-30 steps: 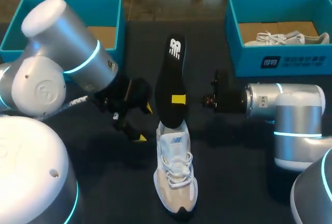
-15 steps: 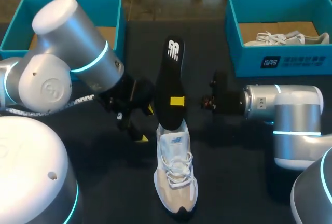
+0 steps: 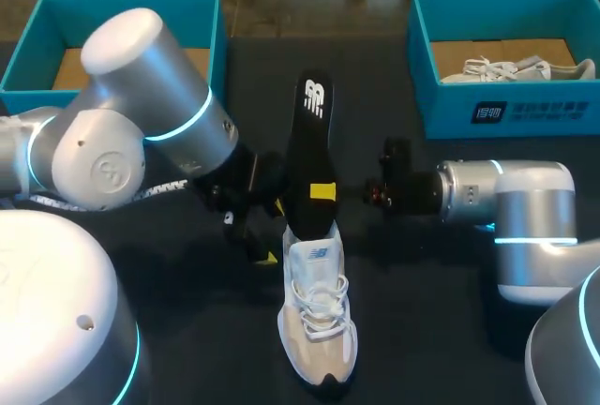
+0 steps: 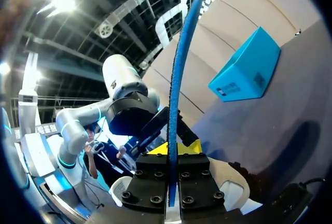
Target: Take the shoe out of the shoebox, open the shoe tongue, remove and reinsert the insole, then place the shoe into the shoebox
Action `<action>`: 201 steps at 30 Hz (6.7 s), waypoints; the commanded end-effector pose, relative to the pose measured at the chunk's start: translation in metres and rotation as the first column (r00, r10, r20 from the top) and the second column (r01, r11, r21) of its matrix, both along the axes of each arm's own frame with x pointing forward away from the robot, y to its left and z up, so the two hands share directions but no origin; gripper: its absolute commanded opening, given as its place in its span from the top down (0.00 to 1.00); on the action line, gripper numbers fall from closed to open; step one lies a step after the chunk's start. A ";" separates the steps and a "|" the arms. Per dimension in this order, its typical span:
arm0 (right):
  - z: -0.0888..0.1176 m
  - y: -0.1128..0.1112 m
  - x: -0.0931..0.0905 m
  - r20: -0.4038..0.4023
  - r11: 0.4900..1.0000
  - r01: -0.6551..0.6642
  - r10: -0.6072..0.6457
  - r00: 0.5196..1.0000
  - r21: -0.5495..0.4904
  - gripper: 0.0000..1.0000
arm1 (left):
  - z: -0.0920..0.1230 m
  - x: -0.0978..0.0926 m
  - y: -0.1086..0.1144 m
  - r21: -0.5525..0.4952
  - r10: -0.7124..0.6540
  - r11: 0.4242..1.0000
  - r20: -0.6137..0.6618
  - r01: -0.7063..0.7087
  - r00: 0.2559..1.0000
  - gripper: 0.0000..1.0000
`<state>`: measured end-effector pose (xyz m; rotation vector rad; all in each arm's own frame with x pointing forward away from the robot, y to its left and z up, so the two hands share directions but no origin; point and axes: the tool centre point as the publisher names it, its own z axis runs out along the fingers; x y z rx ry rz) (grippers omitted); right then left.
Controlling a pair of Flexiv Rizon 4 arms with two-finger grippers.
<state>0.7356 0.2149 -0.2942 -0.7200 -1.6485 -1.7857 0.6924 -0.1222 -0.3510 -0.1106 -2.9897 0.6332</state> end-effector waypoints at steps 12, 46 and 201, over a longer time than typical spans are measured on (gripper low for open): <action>0.000 0.002 -0.001 0.043 0.998 0.067 -0.066 0.997 -0.017 1.00 | -0.014 0.000 0.002 0.006 0.023 1.000 0.016 -0.023 1.000 0.00; -0.012 0.013 -0.006 0.035 0.981 0.190 -0.189 0.981 -0.032 1.00 | -0.023 0.002 0.003 0.001 0.066 0.998 0.022 -0.066 0.998 0.00; -0.023 0.005 -0.050 0.106 0.984 -0.010 0.029 0.994 -0.177 0.65 | -0.016 -0.013 0.000 0.027 0.098 0.995 0.027 -0.098 0.995 0.00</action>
